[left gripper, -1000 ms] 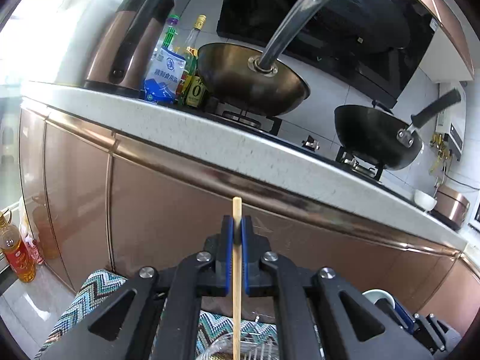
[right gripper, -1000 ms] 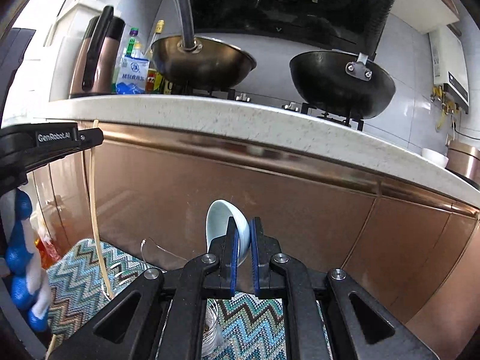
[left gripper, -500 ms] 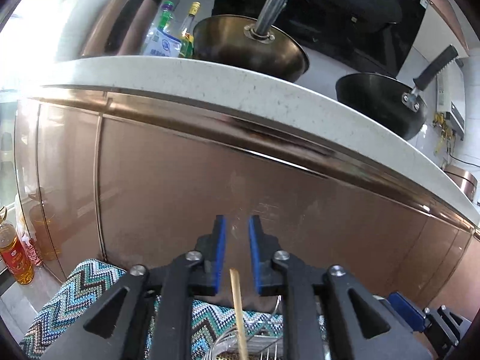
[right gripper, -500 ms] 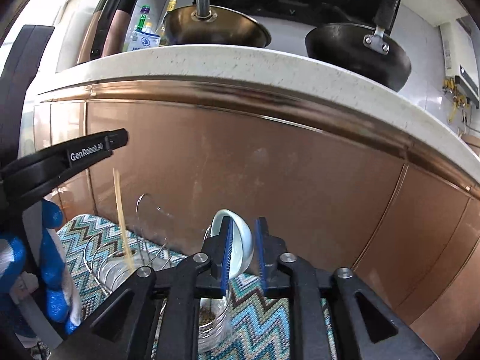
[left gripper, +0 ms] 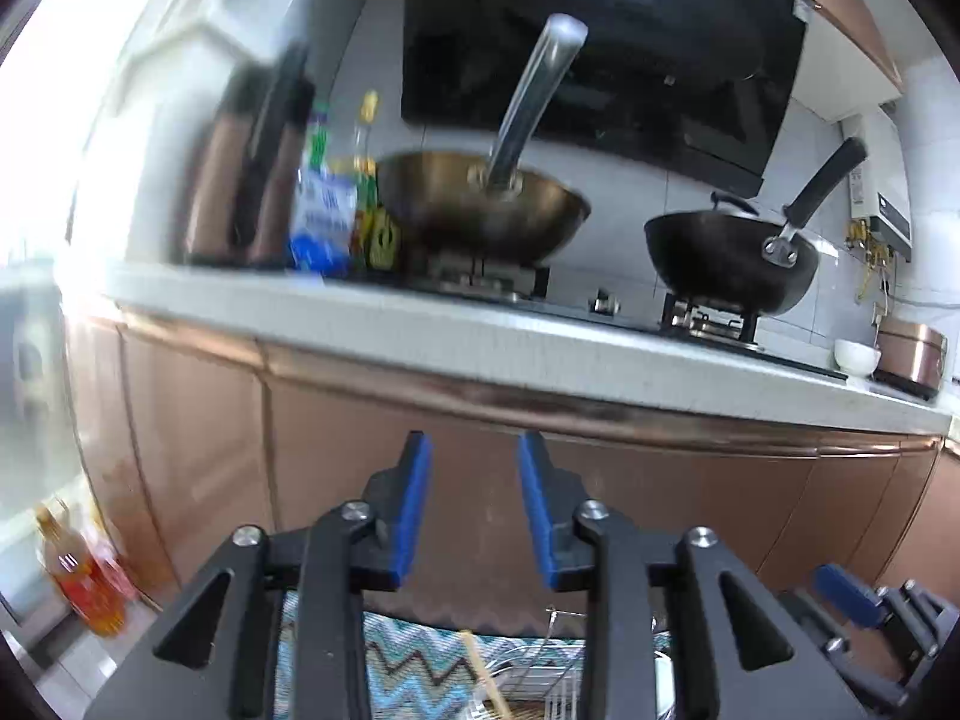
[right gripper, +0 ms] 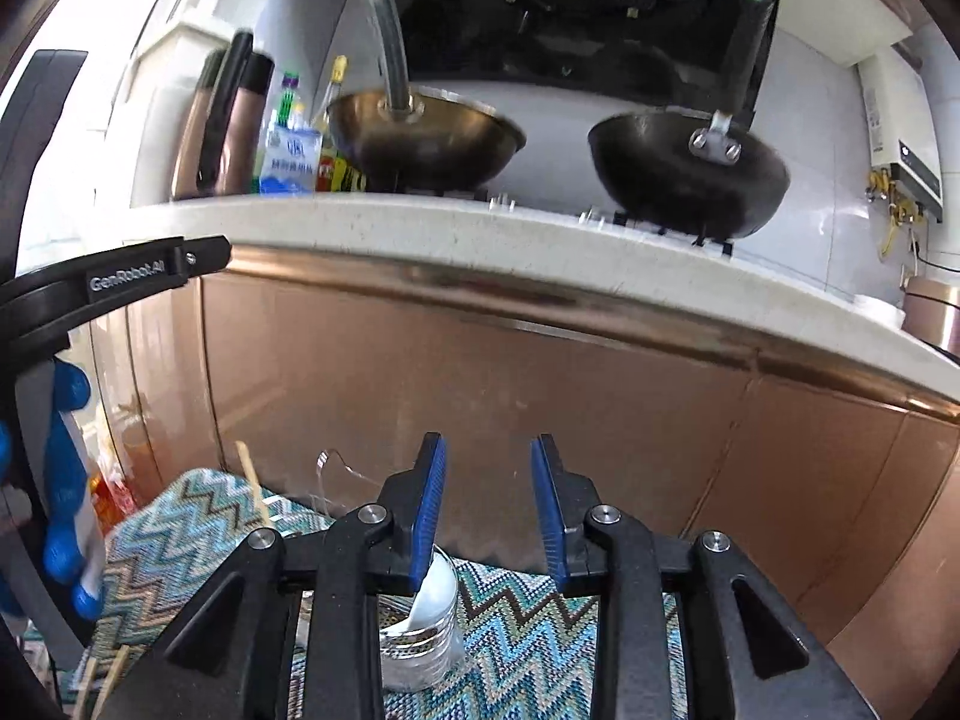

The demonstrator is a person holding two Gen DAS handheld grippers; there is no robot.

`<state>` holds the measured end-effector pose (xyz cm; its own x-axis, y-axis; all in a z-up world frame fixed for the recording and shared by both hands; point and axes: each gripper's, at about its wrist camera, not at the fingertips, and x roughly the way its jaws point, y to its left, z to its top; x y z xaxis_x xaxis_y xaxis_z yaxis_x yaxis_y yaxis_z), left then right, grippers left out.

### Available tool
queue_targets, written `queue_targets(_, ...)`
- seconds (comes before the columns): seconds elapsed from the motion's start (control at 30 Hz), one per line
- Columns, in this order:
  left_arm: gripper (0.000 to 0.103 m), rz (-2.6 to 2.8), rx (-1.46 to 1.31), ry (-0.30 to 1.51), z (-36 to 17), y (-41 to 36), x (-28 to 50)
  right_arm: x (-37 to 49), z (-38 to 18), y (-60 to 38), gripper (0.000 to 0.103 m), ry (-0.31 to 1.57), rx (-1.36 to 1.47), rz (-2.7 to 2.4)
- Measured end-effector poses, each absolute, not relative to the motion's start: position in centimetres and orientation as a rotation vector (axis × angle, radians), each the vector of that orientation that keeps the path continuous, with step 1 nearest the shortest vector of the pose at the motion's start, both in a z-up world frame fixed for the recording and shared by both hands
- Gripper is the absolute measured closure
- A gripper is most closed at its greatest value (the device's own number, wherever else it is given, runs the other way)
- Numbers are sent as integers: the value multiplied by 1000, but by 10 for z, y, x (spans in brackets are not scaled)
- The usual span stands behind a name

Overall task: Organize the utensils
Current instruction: 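Drop the chopstick into the wire holder with the left gripper while the right drops the spoon, then grasp another chopstick with the left gripper while the right grasps the pink spoon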

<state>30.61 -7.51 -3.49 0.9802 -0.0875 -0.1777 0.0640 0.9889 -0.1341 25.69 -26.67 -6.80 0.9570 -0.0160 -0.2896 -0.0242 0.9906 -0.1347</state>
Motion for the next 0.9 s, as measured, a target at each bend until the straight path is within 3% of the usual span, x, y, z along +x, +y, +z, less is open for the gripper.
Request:
queue_targets(0.53, 56, -46, -29, 129, 44, 11, 147, 112, -5, -288, 73, 266, -38, 58)
queue_targets(0.9, 56, -75, -58, 279, 36, 62, 102, 60, -3, -292, 73, 276, -18, 128)
